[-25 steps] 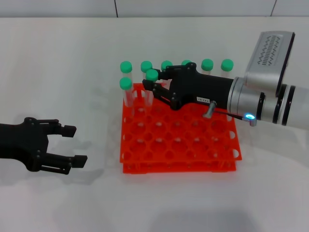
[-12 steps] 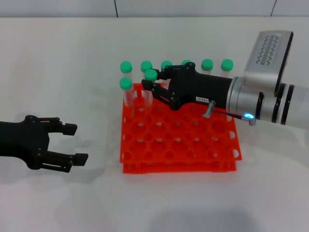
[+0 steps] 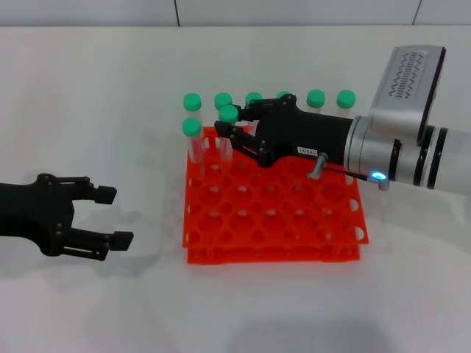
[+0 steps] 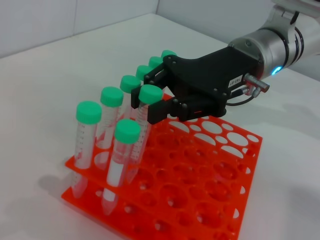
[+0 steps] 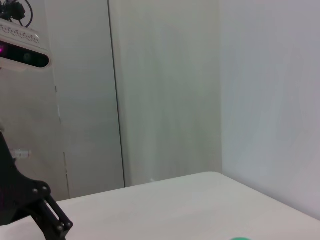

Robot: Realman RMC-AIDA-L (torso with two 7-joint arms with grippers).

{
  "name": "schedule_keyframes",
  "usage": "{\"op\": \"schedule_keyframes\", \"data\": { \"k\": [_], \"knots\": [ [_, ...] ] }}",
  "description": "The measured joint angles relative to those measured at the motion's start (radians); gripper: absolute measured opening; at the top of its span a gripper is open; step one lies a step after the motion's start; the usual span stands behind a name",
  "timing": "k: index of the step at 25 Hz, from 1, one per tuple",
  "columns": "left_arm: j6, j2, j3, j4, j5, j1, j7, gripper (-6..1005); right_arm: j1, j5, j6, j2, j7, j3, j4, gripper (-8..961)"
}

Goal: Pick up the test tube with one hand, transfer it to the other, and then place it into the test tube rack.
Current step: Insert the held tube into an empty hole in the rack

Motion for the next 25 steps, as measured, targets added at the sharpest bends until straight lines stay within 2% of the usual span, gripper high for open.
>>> {"op": "schedule_keyframes", "data": {
  "k": [13, 21, 25],
  "knots": [
    [0.000, 0.000, 0.000, 0.000, -0.001, -0.001, -0.001, 887, 0.001, -0.005, -0.006, 0.000, -0.003, 0.000, 0.001, 325],
    [0.012, 0.000, -0.046, 0.000, -0.002, -0.001, 0.004, 887, -0.016, -0.007, -0.051, -0.008, -0.002, 0.004, -0.021, 530],
    [0.013, -0.002, -0.047, 0.000, -0.002, 0.001, 0.005, 888, -0.070, -0.019, -0.090, -0.016, -0.005, 0.021, -0.064, 561]
  ]
}}
